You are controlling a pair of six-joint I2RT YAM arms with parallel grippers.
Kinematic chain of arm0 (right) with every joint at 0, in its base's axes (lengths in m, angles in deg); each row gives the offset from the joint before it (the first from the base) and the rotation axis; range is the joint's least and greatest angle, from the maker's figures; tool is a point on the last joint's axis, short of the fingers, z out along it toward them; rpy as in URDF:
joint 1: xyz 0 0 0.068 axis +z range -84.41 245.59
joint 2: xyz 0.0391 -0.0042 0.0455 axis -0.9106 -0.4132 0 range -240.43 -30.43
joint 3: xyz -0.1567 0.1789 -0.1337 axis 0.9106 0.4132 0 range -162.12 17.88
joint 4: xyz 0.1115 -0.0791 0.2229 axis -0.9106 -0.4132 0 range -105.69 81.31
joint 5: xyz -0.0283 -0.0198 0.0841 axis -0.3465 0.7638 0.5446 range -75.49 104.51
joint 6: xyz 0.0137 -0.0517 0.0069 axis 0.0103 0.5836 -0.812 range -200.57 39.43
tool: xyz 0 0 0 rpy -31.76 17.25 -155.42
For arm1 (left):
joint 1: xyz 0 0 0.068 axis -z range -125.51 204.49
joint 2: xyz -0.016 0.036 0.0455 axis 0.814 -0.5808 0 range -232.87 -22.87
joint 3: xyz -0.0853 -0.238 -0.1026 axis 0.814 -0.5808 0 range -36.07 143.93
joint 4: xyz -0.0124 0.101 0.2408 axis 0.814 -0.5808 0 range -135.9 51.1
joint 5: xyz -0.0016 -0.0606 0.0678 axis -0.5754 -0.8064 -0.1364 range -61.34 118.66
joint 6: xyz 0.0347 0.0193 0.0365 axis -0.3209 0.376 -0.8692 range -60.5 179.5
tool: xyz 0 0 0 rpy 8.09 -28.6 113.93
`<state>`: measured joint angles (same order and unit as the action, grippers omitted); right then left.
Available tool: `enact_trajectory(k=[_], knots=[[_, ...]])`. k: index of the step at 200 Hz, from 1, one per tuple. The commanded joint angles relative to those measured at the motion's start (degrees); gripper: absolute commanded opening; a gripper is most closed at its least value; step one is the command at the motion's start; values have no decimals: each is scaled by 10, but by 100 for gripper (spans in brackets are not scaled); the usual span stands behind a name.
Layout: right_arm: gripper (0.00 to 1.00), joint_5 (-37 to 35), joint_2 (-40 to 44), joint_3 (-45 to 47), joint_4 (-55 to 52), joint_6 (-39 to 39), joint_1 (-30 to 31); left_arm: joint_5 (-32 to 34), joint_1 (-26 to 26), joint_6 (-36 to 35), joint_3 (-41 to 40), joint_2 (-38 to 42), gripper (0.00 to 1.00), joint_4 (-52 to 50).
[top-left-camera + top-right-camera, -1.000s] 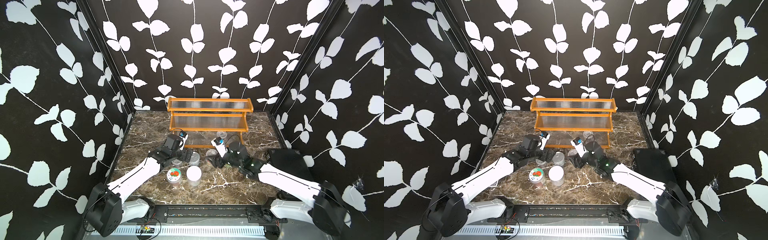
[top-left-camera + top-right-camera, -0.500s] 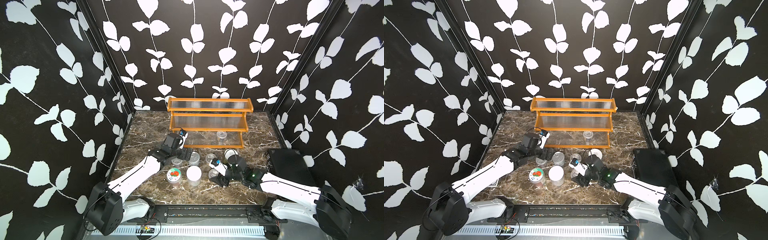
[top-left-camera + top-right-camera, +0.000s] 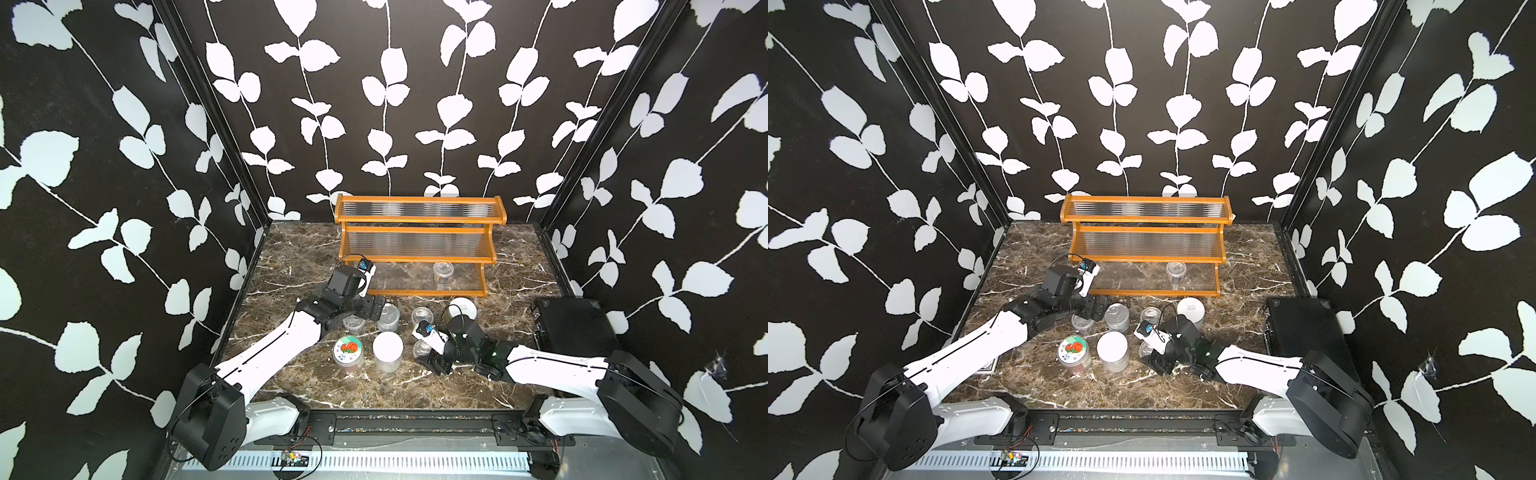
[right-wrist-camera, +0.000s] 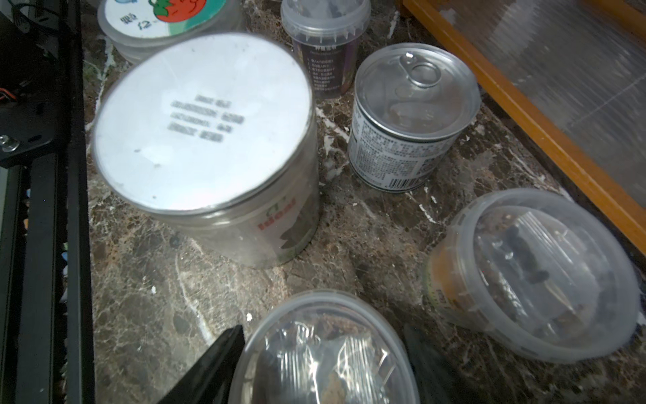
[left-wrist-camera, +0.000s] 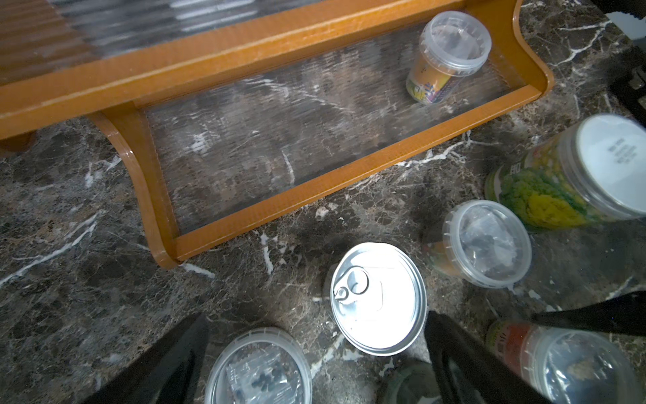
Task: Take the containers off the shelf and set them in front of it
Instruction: Place the container at the center of the board.
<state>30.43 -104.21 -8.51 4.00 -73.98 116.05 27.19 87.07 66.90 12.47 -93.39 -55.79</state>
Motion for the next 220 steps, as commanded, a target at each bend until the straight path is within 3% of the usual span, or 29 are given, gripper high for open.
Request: enact_trajectory(k=[1, 48, 121, 172, 220], knots=[[66, -12, -11, 17, 36, -8, 3, -7, -3, -8, 7, 0, 99, -10], [74, 14, 9, 22, 1, -6, 3, -7, -5, -12, 9, 0, 99, -13], [76, 27, 14, 20, -23, 0, 7, -12, -6, -14, 12, -3, 98, -14], [93, 2, 35, 6, -33, 1, 7, -14, -7, -13, 12, -3, 99, -13], [100, -16, 134, -8, -81, 22, 6, -13, -8, -15, 13, 1, 99, -19]])
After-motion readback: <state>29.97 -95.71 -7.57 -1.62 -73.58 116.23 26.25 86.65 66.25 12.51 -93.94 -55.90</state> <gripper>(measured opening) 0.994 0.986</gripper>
